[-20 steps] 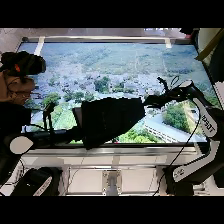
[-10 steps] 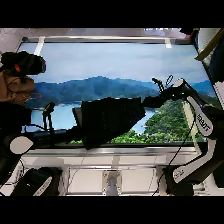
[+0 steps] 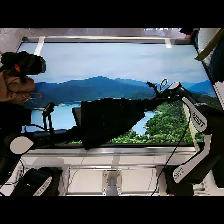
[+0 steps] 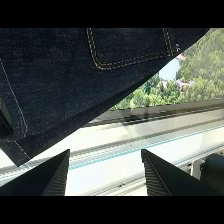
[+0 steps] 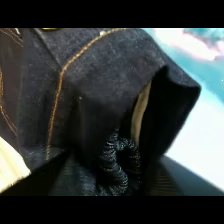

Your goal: Fold the clothes and pants, and hang the long-sleeved shirts on hangers.

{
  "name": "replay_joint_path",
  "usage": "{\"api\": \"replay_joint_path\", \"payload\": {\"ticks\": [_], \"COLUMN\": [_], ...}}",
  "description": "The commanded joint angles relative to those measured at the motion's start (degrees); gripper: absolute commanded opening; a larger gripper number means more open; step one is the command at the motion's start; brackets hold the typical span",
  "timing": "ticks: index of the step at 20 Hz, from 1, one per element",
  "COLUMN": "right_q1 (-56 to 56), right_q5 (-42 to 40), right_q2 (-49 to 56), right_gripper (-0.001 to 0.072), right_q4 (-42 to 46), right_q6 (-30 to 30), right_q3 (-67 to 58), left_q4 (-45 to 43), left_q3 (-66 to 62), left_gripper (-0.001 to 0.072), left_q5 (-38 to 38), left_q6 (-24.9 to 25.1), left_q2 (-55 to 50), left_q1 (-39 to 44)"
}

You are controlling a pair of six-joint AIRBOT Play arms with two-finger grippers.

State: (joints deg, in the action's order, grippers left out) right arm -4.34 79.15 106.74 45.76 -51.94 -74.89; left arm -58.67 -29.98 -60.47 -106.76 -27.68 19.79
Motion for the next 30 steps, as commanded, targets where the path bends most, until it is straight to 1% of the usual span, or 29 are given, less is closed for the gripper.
{"api": "replay_joint_path", "payload": {"ticks": [1, 2, 4, 5, 7, 9, 11, 13, 15, 18, 21, 23, 24, 27, 29, 30], "right_q1": [0.1, 0.1, -0.3, -0.7, -2.6, -6.2, -11.7, -19.0, -28.6, -44.6, -62.8, -72.9, -77.3, -86.2, -89.8, -90.4], "right_q5": [-0.1, -0.8, 0.5, 3.0, 7.6, 8.0, 7.9, 8.8, 10.1, 12.0, 12.8, 13.5, 14.2, 13.6, 11.6, 11.3], "right_q2": [0.2, 0.1, 0.0, -0.1, -1.5, -5.2, -10.6, -16.7, -22.4, -29.2, -33.7, -35.1, -35.7, -37.7, -38.2, -38.1], "right_gripper": [0.0105, 0.0035, 0.0032, 0.0032, 0.0032, 0.0032, 0.0032, 0.003, 0.003, 0.003, 0.003, 0.0031, 0.0031, 0.0031, 0.003, 0.0031], "right_q4": [-2.5, -3.5, -4.2, -4.1, -3.7, -2.3, -0.8, 0.6, 1.4, 2.5, 3.6, 4.0, 5.6, 13.2, 17.6, 19.2], "right_q6": [0.5, 0.4, -0.1, -1.2, -5.4, -10.8, -14.3, -15.8, -17.7, -17.8, -17.8, -18.1, -18.1, -21.4, -25.3, -25.6], "right_q3": [-0.1, -0.2, -2.1, -4.4, -9.5, -13.1, -14.4, -14.4, -14.4, -14.4, -14.3, -14.2, -13.9, -11.7, -11.5, -11.5], "left_q4": [-0.1, -0.1, -0.1, -0.1, -0.1, -0.1, -0.1, 0.0, -0.1, -1.6, -2.4, -2.4, -2.4, -2.4, -2.4, -2.4], "left_q3": [0.0, 0.0, 0.0, 0.0, 0.0, 0.0, 0.0, 0.0, 0.0, 0.0, 0.0, 0.0, 0.0, 0.0, 0.0, 0.0], "left_gripper": [0.0495, 0.0495, 0.0495, 0.0495, 0.0494, 0.0495, 0.0494, 0.0494, 0.0494, 0.0495, 0.0494, 0.0494, 0.0494, 0.0494, 0.0494, 0.0495], "left_q5": [0.0, 0.0, 0.0, 0.0, 0.0, 0.0, 0.0, 0.0, 0.0, 0.0, 0.0, 0.0, 0.1, 0.3, 0.3, 0.3], "left_q6": [0.0, 0.0, 0.0, 0.0, 0.0, 0.5, 1.4, 2.2, 2.2, 2.2, 2.2, 2.1, 2.1, 1.7, 0.8, 0.8], "left_q2": [0.0, 0.0, 0.0, 0.0, 0.0, 0.1, 0.2, 0.3, 0.3, 0.2, 0.2, 0.2, 0.2, 0.2, 0.2, 0.2], "left_q1": [0.0, 0.0, 0.0, 0.0, 0.0, 0.0, 0.0, 0.0, 0.0, 0.0, 0.0, 0.0, 0.0, 0.0, 0.0, 0.0]}}
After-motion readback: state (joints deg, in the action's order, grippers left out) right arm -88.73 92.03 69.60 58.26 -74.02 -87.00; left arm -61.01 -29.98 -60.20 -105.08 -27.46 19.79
